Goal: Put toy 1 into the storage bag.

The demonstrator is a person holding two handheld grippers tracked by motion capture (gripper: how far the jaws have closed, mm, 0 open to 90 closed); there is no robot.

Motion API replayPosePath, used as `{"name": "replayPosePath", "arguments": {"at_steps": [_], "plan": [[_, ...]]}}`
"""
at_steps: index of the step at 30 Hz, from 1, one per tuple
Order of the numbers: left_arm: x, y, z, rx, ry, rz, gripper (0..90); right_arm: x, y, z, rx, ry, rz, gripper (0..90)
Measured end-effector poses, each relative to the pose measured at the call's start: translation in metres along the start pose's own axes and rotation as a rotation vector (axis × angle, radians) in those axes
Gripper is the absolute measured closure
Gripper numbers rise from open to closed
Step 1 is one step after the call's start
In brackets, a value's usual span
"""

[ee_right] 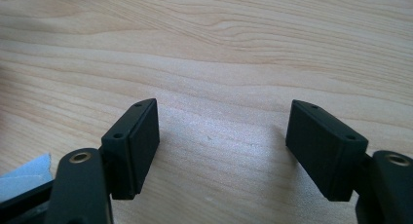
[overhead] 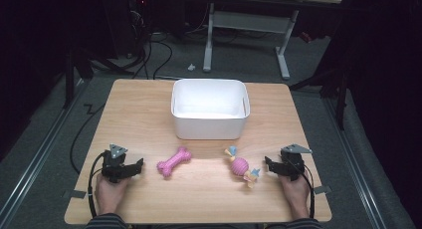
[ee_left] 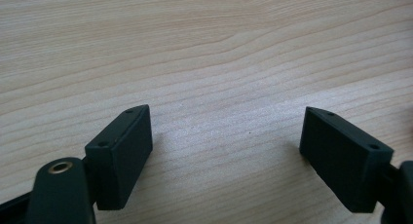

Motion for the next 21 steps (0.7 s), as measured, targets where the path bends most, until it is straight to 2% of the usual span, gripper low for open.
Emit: {"name": "replayPosePath", "arguments": {"at_steps": [12,21], "plan": [[0.0002,-0.0001,0.0002,-0.011,0.008,0.007,17.4,0.0,0.0,-0.0001,0.0,0.0,0.0,28.4],[0.0007,0.0002,0.0005,0.005,-0.005,0.008,15.3,0.0,-0.0001,0.0,-0.002,-0.001,0.0,28.4]]}}
Point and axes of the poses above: each handheld gripper's, and its own axes: y roughly backward along the jaws, x roughly out of its underside, z roughly to its left, the point moved 3 cm from there along -y, roughly forward along the jaws, and after that the axes turned 4 degrees about -x, right-handed, at the moved point
